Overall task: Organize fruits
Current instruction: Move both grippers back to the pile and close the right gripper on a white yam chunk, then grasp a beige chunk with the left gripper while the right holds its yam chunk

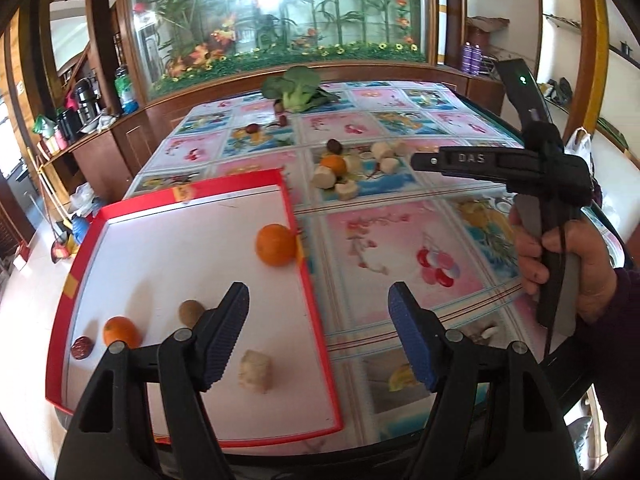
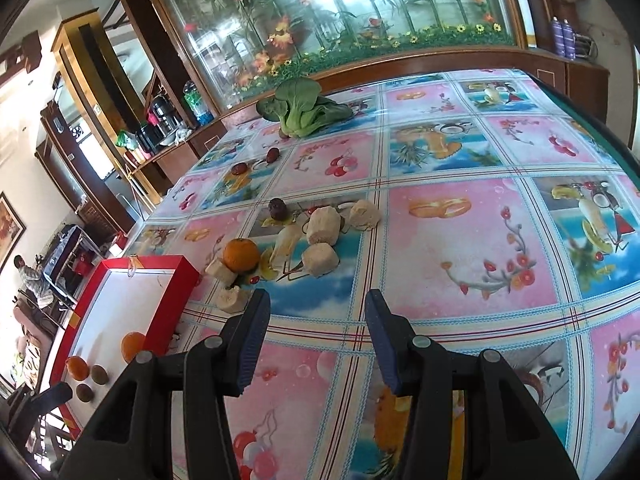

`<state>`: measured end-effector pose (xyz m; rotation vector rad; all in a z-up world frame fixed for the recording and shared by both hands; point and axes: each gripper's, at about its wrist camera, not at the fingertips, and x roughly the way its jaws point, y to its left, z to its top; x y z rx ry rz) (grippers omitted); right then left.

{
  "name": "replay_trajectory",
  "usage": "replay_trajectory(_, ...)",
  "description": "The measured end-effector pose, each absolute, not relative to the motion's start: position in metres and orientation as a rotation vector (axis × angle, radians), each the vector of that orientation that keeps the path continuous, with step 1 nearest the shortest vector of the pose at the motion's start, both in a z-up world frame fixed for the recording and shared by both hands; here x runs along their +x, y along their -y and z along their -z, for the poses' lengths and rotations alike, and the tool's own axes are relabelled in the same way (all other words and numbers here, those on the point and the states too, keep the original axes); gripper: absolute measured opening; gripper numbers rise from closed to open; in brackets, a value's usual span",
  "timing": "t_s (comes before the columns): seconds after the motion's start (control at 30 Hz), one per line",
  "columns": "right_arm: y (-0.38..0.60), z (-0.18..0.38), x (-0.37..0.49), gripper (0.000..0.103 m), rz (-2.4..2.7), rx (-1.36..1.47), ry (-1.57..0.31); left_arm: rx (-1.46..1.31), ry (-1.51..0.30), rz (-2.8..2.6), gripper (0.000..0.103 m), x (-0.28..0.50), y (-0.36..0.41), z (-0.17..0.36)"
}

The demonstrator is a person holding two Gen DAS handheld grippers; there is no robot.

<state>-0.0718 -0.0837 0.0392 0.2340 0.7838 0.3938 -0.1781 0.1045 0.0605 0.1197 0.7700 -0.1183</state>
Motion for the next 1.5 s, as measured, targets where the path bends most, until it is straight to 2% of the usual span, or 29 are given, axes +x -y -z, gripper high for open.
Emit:
replay_trajectory(0.57,0.049,-0.030,-0.026,0.049,-0.398,0.111,-0.824,0.086,-0.780,0.137,0.073,-0.135,-0.082,-0.065)
replay_trajectory(0.73,0.048,-0.023,-0.017,0.036,-0.396,0.096,-0.879,0.074,-0.804,0.114,0.073,-0.115,-0.082,-0.062)
replay_trajectory(0.87,0.049,-0.023,-0.016,0.022,-0.386,0.053,-0.884,0.072,-0.833,0.102,0.073,-0.093,-0.078,-0.056)
replay_trajectory(1.03,0.062,-0.025,-0.013,0.022,-0.359,0.073,-0.903,0.039,-0.866,0.080,0.073,-0.068,-0.072,-0.048)
replay_trajectory(1.2,0.095,-0.029,-0.006,0.022,-0.334,0.234,-0.924,0.041,-0.904,0.044,0.073,-0.042,-0.065,-0.034)
replay_trajectory(1.33,0.118,-0.029,-0.003,0.022,-0.290,0.341,-0.930,0.008,-0.937,0.016,0.064,-0.024,-0.065,-0.023)
replay_trajectory(1.5,0.124,-0.032,-0.004,0.022,-0.290,0.394,-0.922,-0.029,-0.965,-0.006,0.058,-0.012,-0.067,-0.011)
